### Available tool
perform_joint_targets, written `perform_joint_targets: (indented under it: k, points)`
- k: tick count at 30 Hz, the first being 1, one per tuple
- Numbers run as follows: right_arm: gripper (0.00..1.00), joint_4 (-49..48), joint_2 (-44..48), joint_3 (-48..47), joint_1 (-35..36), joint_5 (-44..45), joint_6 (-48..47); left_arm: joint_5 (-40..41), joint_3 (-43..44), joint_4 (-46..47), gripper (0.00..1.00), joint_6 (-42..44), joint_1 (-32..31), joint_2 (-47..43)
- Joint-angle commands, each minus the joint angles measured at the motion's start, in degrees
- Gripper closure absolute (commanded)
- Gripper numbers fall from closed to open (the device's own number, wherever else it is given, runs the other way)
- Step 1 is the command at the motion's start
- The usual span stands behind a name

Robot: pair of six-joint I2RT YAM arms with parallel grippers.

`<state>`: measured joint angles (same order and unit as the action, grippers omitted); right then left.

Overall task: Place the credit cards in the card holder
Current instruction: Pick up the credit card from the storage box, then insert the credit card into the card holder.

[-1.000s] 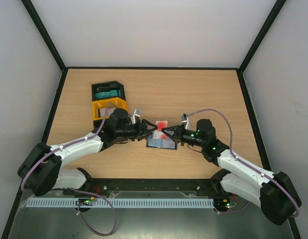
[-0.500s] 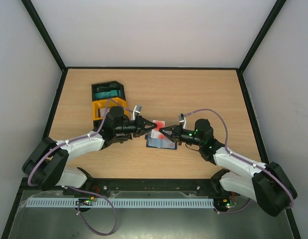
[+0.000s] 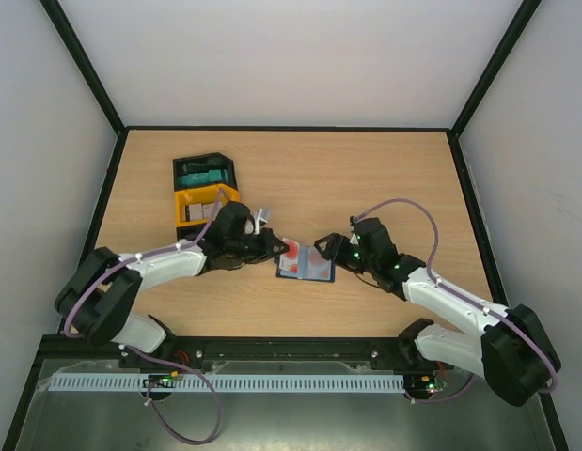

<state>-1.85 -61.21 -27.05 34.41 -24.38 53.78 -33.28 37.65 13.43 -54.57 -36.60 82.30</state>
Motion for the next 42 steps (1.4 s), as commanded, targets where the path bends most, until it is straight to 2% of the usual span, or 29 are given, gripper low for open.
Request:
perform_joint_targets:
  k: [1,5,11,16,18,27,33,39,42]
  points:
    - [0.35,16.4,-1.0,-3.4,0.7,18.3,-7.0,7.4,3.2,-5.1,0.97,6.3,-2.6,4.4]
    - [0.35,19.0,-4.3,-4.6,2.4,22.5,-8.4,12.0,4.9,-4.2,0.97,5.0,-5.0,8.8]
    - [0.41,17.4,-15.0,-8.1,6.6,20.2,-10.7,14.9,6.5,-2.4,0.97,5.4,-5.1,12.5]
    - [0.54,17.2,-20.3,-10.1,7.2,20.6,-9.9,13.7,7.6,-0.9,0.97,5.0,-5.1,14.4]
    - [0.60,18.0,-20.9,-10.3,7.3,21.4,-9.2,13.3,7.3,0.1,0.97,4.5,-5.1,14.6]
    - [0.70,18.6,-20.9,-9.1,7.3,22.4,-7.6,10.7,6.5,4.7,0.98,2.9,-5.0,15.9]
    - [0.71,17.4,-20.9,-8.2,7.4,21.8,-6.6,11.3,5.6,6.2,0.97,1.7,-4.9,15.7]
    - [0.71,16.4,-21.0,-7.7,7.4,21.2,-5.9,11.9,1.8,11.4,0.97,-4.2,-5.0,17.6]
    - [0.71,16.2,-20.8,-7.4,7.4,21.1,-5.8,11.4,1.6,12.3,0.98,-4.5,-5.1,18.8]
